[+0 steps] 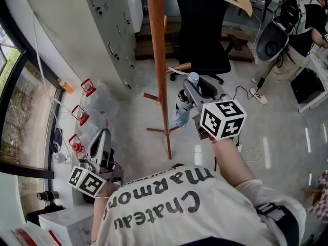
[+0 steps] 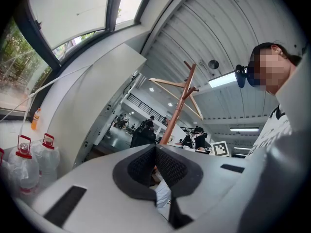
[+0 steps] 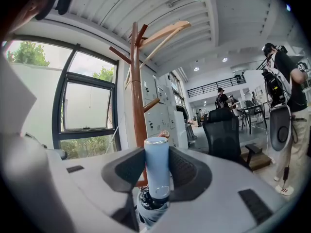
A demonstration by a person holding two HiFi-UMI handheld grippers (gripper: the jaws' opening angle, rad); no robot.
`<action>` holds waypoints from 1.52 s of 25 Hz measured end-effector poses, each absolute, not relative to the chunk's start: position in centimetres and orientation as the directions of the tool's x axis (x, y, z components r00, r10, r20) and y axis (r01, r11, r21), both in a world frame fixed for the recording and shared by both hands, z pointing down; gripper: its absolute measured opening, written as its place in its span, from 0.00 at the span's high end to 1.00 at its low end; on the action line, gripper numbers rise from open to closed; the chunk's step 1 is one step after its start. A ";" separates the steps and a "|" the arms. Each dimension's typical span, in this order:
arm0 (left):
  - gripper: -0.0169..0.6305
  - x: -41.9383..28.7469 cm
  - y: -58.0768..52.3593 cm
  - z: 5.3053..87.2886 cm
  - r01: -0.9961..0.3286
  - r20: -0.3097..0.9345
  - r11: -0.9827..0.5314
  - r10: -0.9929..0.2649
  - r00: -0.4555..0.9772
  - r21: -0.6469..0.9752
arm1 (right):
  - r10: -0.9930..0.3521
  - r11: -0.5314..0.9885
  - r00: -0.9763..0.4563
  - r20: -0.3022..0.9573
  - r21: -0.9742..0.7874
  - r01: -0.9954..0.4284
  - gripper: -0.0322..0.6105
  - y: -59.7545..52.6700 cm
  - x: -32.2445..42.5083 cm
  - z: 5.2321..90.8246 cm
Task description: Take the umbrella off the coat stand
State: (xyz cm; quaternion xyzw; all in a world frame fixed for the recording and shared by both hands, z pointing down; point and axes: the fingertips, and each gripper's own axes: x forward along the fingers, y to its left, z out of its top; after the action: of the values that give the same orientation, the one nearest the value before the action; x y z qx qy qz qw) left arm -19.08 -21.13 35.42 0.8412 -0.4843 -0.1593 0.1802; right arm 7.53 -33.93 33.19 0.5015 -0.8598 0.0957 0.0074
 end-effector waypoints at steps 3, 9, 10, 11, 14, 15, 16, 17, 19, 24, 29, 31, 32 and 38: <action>0.94 -19.1 -21.0 35.3 -0.758 -0.095 -0.464 -0.873 0.478 0.459 | -0.863 0.475 -0.494 0.106 -0.160 -0.865 0.70 -33.8 7.8 33.0; 0.94 -19.1 -20.8 35.2 -0.760 -0.096 -0.463 -0.875 0.475 0.457 | -0.870 0.465 -0.484 0.096 -0.169 -0.869 0.70 -33.7 8.6 32.4; 0.94 -19.0 -20.8 35.2 -0.759 -0.095 -0.463 -0.874 0.476 0.457 | -0.871 0.463 -0.482 0.094 -0.169 -0.870 0.70 -33.7 8.7 32.4; 0.94 -19.0 -20.8 35.3 -0.759 -0.095 -0.464 -0.874 0.477 0.456 | -0.873 0.460 -0.479 0.092 -0.168 -0.872 0.70 -33.7 8.9 32.4; 0.94 -18.9 -20.8 35.5 -0.758 -0.095 -0.466 -0.873 0.479 0.456 | -0.879 0.451 -0.469 0.086 -0.168 -0.877 0.70 -33.8 9.4 32.3; 0.94 -18.8 -20.9 35.5 -0.758 -0.096 -0.467 -0.872 0.480 0.456 | -0.881 0.448 -0.465 0.084 -0.169 -0.878 0.70 -33.8 9.7 32.3; 0.94 -18.7 -20.9 35.5 -0.757 -0.097 -0.469 -0.871 0.482 0.456 | -0.883 0.445 -0.462 0.081 -0.169 -0.879 0.70 -33.8 9.9 32.2; 0.94 -18.6 -21.0 35.5 -0.755 -0.098 -0.471 -0.870 0.484 0.455 | -0.885 0.442 -0.460 0.079 -0.170 -0.881 0.70 -33.8 10.1 32.2; 0.94 -18.3 -21.0 35.6 -0.753 -0.100 -0.475 -0.868 0.487 0.455 | -0.887 0.438 -0.455 0.075 -0.172 -0.882 0.70 -33.7 10.5 32.3; 0.94 -17.6 -21.3 35.6 -0.746 -0.101 -0.485 -0.861 0.498 0.456 | -0.894 0.426 -0.442 0.071 -0.172 -0.888 0.70 -33.9 11.5 32.0; 0.94 -17.6 -21.4 35.5 -0.746 -0.099 -0.483 -0.862 0.497 0.458 | -0.900 0.415 -0.431 0.070 -0.172 -0.893 0.70 -33.9 12.0 31.8; 0.94 -17.6 -21.4 35.5 -0.747 -0.100 -0.482 -0.863 0.496 0.458 | -0.901 0.411 -0.428 0.068 -0.176 -0.894 0.70 -33.8 12.2 31.8; 0.94 -17.6 -21.4 35.5 -0.746 -0.100 -0.482 -0.863 0.496 0.459 | -0.902 0.410 -0.427 0.067 -0.178 -0.895 0.70 -33.7 12.3 31.7; 0.94 -17.3 -21.4 35.7 -0.740 -0.100 -0.489 -0.858 0.504 0.462 | -0.910 0.394 -0.410 0.062 -0.179 -0.901 0.70 -33.6 13.0 31.6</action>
State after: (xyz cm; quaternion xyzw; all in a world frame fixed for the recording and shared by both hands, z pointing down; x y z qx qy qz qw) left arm -17.27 -21.38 35.67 0.8477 -0.4713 -0.1609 0.1829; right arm 12.97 -33.56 31.59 0.5426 -0.8346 0.0924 -0.0232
